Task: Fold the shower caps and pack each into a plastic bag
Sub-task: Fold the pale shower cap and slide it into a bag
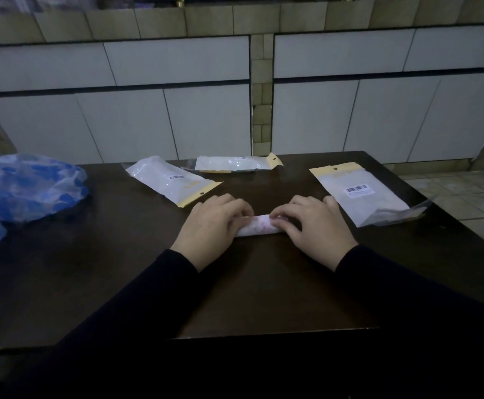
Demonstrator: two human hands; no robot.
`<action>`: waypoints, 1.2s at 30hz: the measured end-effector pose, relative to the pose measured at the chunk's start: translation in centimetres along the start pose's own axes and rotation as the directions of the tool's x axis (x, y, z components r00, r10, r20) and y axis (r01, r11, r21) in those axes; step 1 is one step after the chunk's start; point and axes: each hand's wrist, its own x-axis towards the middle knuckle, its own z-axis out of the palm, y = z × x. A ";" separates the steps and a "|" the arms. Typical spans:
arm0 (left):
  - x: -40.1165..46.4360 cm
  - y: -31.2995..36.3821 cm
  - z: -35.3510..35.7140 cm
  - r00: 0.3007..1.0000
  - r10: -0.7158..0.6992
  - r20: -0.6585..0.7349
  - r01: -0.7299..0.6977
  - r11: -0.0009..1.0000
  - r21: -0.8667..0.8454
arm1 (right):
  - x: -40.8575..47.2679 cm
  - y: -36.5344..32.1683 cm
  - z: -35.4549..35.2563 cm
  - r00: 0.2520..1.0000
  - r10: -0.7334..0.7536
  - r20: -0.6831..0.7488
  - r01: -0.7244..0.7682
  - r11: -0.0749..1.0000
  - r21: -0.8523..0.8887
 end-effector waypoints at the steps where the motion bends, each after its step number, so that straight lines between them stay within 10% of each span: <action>1: 0.0 0.0 0.0 1.000 0.002 0.000 -0.002 1.000 0.003 | 0.0 0.1 0.0 1.000 -0.002 0.020 0.003 1.000 -0.017; 10: 0.2 -0.1 0.1 0.991 -0.074 0.115 0.064 0.994 0.089 | 1.1 0.7 -0.5 0.978 -0.007 0.207 0.012 1.000 -0.021; 27: 0.2 0.6 0.0 0.976 0.218 -0.012 -0.216 0.971 0.107 | 0.2 -0.3 -2.9 0.965 -0.117 0.237 0.158 0.974 -0.162; 36: 2.9 2.4 1.3 0.965 0.145 -0.217 -0.126 0.987 0.097 | 2.8 7.1 -8.0 0.920 0.385 -0.077 -0.391 0.915 -0.096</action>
